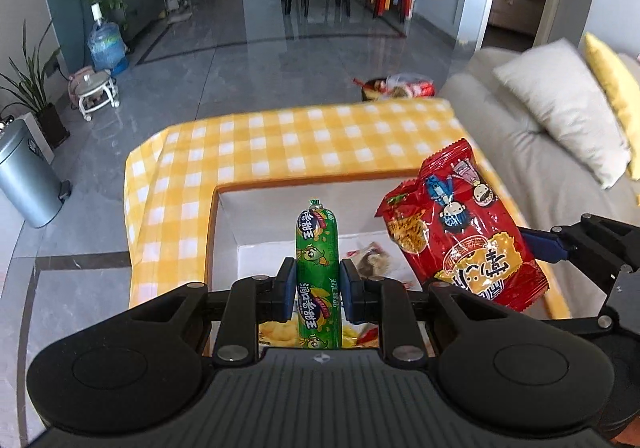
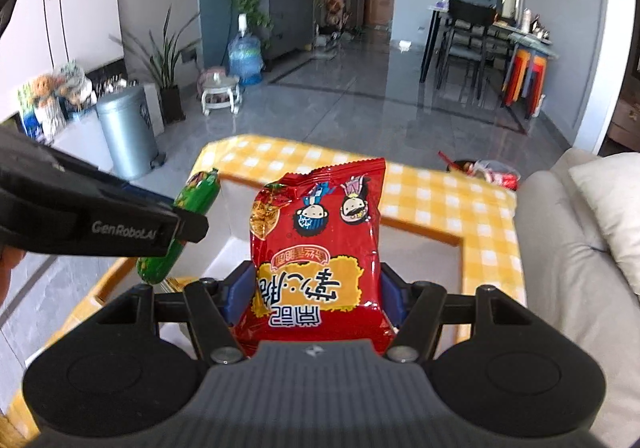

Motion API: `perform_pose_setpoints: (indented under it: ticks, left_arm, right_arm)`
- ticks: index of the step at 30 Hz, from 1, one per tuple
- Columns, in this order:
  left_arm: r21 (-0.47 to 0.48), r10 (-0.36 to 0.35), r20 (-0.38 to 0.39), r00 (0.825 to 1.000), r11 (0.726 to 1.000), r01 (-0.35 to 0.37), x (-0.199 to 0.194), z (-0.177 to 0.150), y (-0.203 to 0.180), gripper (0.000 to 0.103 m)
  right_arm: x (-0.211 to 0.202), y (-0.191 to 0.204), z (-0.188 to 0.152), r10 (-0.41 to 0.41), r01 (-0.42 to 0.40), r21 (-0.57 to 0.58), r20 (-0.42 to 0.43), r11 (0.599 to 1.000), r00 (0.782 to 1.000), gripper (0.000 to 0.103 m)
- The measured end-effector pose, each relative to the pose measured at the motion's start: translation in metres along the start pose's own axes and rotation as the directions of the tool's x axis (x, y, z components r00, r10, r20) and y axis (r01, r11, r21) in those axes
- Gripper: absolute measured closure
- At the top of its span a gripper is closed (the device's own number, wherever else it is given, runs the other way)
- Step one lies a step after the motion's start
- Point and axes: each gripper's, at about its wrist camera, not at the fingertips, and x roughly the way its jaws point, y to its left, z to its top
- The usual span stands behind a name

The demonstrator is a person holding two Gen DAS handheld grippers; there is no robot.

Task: Organize snacks
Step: 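Lift both snacks over the orange box and open both tools to drop them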

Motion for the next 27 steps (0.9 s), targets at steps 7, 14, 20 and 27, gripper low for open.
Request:
perform_pose_setpoints:
  ticks: [7,14,20,27]
  left_arm:
    - [0.026,0.021,-0.101,0.995,0.999,-0.019,0.045,-0.002,0.009,0.079]
    - [0.094,0.039,-0.198,0.979,0.995,-0.02,0.083,-0.007,0.005,0.079]
    - [0.139,0.068,-0.22,0.973,0.99,-0.037,0.096,-0.009,-0.004,0.079]
    - [0.164,0.111,-0.242,0.964,0.984,-0.072,0.107,-0.01,-0.009,0.079]
  right_arm:
    - [0.054,-0.001,0.001,0.0,-0.003,-0.03,-0.117,1.0,0.993,0.041]
    - [0.096,-0.007,-0.003,-0.014,0.008,-0.028,-0.226,1.0,0.974,0.041]
    - [0.118,-0.011,-0.013,-0.045,0.032,-0.05,-0.301,0.998,0.952,0.041]
    - [0.125,-0.006,-0.013,-0.065,0.043,-0.075,-0.323,0.996,0.944,0.04]
